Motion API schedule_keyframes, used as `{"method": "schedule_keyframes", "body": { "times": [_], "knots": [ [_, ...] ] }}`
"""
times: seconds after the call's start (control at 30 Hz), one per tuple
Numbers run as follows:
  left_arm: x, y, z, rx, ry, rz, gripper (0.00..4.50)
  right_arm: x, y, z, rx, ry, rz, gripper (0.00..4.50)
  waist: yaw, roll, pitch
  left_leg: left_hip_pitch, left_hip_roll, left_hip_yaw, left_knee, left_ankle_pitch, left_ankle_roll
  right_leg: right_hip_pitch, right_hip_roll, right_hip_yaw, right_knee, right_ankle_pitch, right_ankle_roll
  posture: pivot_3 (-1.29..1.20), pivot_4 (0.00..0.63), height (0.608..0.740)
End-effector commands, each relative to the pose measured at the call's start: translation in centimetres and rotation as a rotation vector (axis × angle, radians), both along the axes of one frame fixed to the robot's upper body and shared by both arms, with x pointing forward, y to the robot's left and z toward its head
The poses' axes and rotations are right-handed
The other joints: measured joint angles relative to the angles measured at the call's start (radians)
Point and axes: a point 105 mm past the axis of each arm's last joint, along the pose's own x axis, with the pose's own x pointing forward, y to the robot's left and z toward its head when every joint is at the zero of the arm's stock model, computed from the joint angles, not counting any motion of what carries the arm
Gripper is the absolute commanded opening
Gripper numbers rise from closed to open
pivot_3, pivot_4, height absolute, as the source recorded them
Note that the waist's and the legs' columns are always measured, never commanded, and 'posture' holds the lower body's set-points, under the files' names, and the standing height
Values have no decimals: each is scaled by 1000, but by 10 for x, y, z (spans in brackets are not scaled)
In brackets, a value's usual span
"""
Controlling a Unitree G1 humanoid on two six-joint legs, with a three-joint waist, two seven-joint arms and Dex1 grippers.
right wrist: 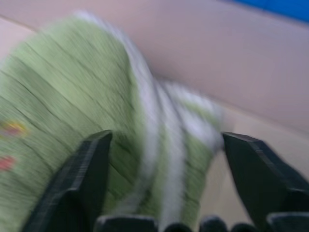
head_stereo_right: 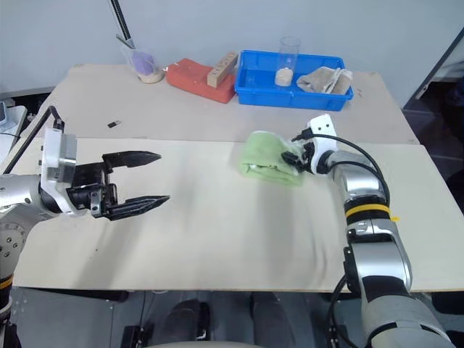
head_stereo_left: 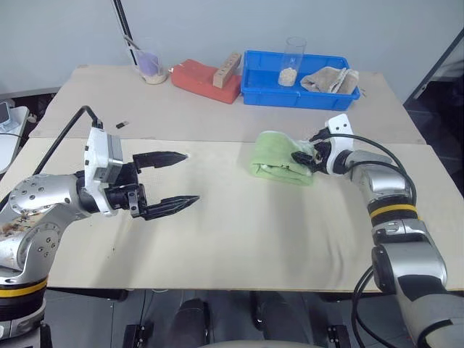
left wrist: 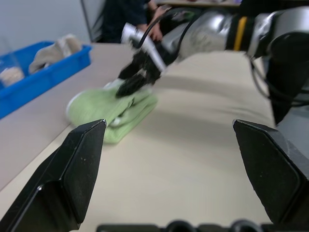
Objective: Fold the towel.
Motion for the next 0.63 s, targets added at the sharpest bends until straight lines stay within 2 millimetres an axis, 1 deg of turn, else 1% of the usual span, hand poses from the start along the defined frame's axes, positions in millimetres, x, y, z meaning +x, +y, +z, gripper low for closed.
{"method": "schedule_keyframes", "body": {
  "times": [0.03, 0.07, 0.13, 0.2, 0.23, 0.3, 0.37, 0.43, 0.5, 0.63],
  "knots": [
    [8, 28, 1, 97, -40, 190, 4500, -23, -7, 62, -95, -220, 96, 4480, 3, 1, 0, 0, 0, 0, 0, 0, 0, 0, 0, 0, 0, 0, 0, 0, 150, 714],
    [9, 34, -2, 115, -35, 229, 4500, -31, -5, 66, -131, -240, 141, 4480, 5, 1, 0, -1, 0, 0, 0, 0, 0, -1, 0, 0, 0, 0, 0, 0, 150, 714],
    [12, 48, -3, 145, -31, 308, 4500, -52, -2, 66, -224, -252, 274, 4480, 11, 1, 0, 0, 0, 0, -1, 0, 0, 0, -1, -1, -1, -2, 3, 0, 150, 714],
    [9, 61, -11, 199, 1, 357, 4500, -73, -1, 63, -318, -259, 400, 4480, 10, 1, 0, 0, 0, 0, -1, 0, 0, 0, -1, -1, -2, -5, 7, 0, 150, 714],
    [5, 67, -16, 239, 18, 370, 4500, -85, 0, 59, -369, -254, 472, 4480, 10, 1, 0, 1, 0, 0, -1, 0, 0, 1, -1, -1, -2, -5, 7, 0, 150, 714],
    [0, 78, -24, 292, 36, 391, 4500, -101, -4, 49, -438, -223, 553, 4480, 8, 1, 0, 1, 0, 2, -1, 0, 0, 1, -2, -1, -1, -5, 8, 0, 150, 714],
    [-3, 86, -26, 296, 47, 412, 4500, -109, -10, 41, -440, -185, 569, 4480, 6, 1, 0, 2, 0, 3, 0, 0, 0, 0, -3, -1, -1, -5, 8, 0, 150, 714],
    [-6, 93, -26, 289, 61, 427, 4500, -118, -15, 33, -400, -115, 576, 4480, 6, 0, 1, 3, 0, 4, 0, 0, 0, 1, -3, -1, 0, -5, 7, 0, 150, 714],
    [-8, 95, -26, 277, 68, 431, 4500, -125, -19, 26, -376, -60, 579, 4480, 7, 0, 1, 5, 0, 5, 1, 0, 0, 1, -3, -1, 1, -5, 7, 0, 150, 714],
    [-9, 94, -31, 283, 84, 432, 4500, -124, -19, 25, -341, -55, 549, 4480, 6, 0, 1, 7, 0, 6, 1, 0, 0, 1, -3, 0, 3, -7, 3, 0, 150, 714]
  ]
}}
